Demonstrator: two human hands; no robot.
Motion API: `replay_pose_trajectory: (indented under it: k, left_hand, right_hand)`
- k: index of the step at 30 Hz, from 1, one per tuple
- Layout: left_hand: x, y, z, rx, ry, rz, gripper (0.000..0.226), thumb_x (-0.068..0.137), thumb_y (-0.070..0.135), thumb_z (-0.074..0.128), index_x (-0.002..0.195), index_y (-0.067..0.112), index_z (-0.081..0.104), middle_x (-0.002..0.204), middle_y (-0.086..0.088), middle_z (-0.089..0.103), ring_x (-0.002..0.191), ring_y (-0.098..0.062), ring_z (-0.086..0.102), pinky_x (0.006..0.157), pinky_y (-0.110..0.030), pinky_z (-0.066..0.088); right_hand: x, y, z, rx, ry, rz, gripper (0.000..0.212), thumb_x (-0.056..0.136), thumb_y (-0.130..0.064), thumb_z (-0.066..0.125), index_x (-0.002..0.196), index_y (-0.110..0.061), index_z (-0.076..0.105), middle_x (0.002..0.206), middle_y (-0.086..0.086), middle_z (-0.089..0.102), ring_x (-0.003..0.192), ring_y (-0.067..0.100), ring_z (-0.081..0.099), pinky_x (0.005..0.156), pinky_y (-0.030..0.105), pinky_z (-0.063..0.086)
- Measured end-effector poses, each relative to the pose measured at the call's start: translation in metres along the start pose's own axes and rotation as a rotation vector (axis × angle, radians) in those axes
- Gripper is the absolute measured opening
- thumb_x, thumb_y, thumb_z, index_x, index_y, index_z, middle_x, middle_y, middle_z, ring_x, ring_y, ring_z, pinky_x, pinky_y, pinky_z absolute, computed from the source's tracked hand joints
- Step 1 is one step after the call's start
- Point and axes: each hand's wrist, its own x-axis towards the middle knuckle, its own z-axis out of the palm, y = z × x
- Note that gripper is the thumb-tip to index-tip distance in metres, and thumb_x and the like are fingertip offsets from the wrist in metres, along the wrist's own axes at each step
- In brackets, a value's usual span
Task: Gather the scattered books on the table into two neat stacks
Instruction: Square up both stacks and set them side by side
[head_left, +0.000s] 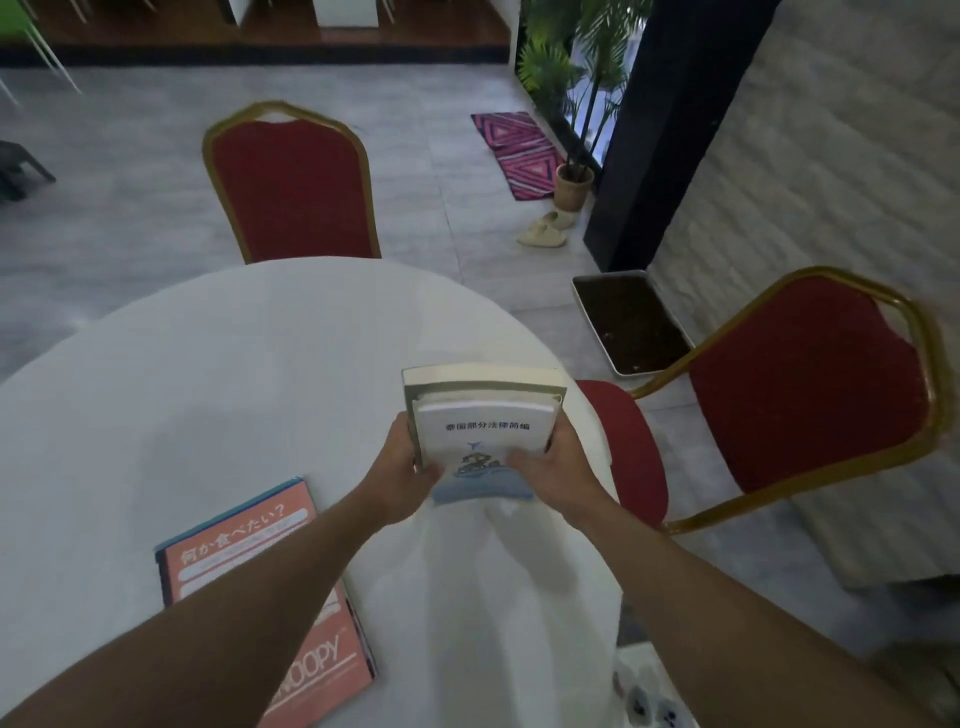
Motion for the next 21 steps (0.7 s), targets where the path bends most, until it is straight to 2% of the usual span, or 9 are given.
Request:
replay_pose_trajectory:
  k: [2,5,7,8,10,12,16,19,21]
  left_hand:
    - [-0.007,-0.009,0.003,0.103,0.015,0.060,0.085,0.083,-0.009,0.058,0.121,0.064,0.039,0.119,0.034,0.045,0.115,0.009,0.046,0.095,-0.031,0.053]
    - [-0.014,-0.023,0.005,0.161,-0.024,0.060,0.069,0.089,0.006,0.058,0.139,0.043,0.029,0.131,0.010,0.036,0.128,-0.016,0.040,0.105,-0.045,0.048]
    - [-0.016,-0.025,0.006,0.170,-0.057,0.020,0.067,0.090,0.007,0.058,0.142,0.037,0.027,0.133,0.004,0.036,0.129,-0.018,0.039,0.107,-0.045,0.046]
    - [-0.017,-0.023,0.005,0.169,-0.058,0.014,0.068,0.091,0.006,0.058,0.140,0.042,0.028,0.134,0.002,0.036,0.128,-0.017,0.039,0.108,-0.044,0.045]
    - [-0.017,-0.019,0.005,0.171,-0.036,0.021,0.073,0.090,0.003,0.057,0.131,0.055,0.026,0.134,0.002,0.038,0.127,-0.016,0.040,0.109,-0.036,0.043]
    - [-0.015,-0.015,0.004,0.161,-0.019,0.019,0.074,0.090,-0.001,0.056,0.125,0.057,0.026,0.131,0.005,0.038,0.126,-0.015,0.040,0.107,-0.029,0.040]
    - [-0.014,-0.016,0.004,0.173,-0.040,0.008,0.068,0.090,-0.001,0.056,0.132,0.044,0.027,0.130,0.005,0.036,0.127,-0.018,0.039,0.111,-0.034,0.039]
    - [-0.016,-0.024,0.006,0.201,-0.064,-0.039,0.065,0.090,0.001,0.056,0.143,0.031,0.030,0.132,0.003,0.035,0.129,-0.021,0.039,0.111,-0.040,0.043]
    - [-0.017,-0.024,0.006,0.197,-0.061,-0.049,0.066,0.090,0.001,0.056,0.145,0.027,0.030,0.133,0.001,0.036,0.129,-0.022,0.039,0.111,-0.041,0.042]
  right_hand:
    - [-0.009,0.009,0.002,-0.029,0.001,-0.032,0.058,0.084,0.011,0.066,0.128,-0.022,0.051,0.114,0.002,0.071,0.106,0.016,0.071,0.085,0.029,0.061]
    - [-0.019,0.026,0.003,-0.122,-0.007,-0.053,0.058,0.090,-0.004,0.069,0.121,-0.043,0.042,0.121,-0.008,0.064,0.112,0.000,0.063,0.093,0.025,0.056]
    - [-0.023,0.036,0.003,-0.183,-0.005,-0.067,0.056,0.092,-0.017,0.071,0.121,-0.052,0.037,0.125,-0.013,0.059,0.117,-0.006,0.057,0.101,0.027,0.052]
    - [-0.024,0.040,0.003,-0.202,0.000,-0.075,0.055,0.093,-0.022,0.070,0.122,-0.053,0.036,0.126,-0.016,0.058,0.118,-0.008,0.055,0.104,0.029,0.050]
    - [-0.022,0.043,0.002,-0.226,-0.021,-0.092,0.054,0.094,-0.026,0.068,0.127,-0.052,0.035,0.128,-0.013,0.057,0.121,-0.006,0.054,0.109,0.036,0.047]
    - [-0.019,0.040,0.002,-0.251,-0.029,-0.124,0.056,0.093,-0.027,0.067,0.134,-0.047,0.034,0.133,-0.006,0.056,0.127,0.004,0.052,0.111,0.042,0.046]
    - [-0.019,0.040,-0.001,-0.279,-0.043,-0.144,0.060,0.094,-0.027,0.068,0.128,-0.059,0.030,0.134,-0.007,0.054,0.128,0.006,0.051,0.111,0.040,0.046]
    - [-0.021,0.048,0.002,-0.286,-0.053,-0.149,0.059,0.094,-0.027,0.068,0.134,-0.047,0.031,0.134,-0.006,0.053,0.128,0.007,0.051,0.111,0.042,0.047]
    - [-0.021,0.048,0.002,-0.293,-0.047,-0.156,0.060,0.094,-0.027,0.068,0.131,-0.054,0.030,0.134,-0.008,0.053,0.128,0.007,0.050,0.112,0.041,0.047]
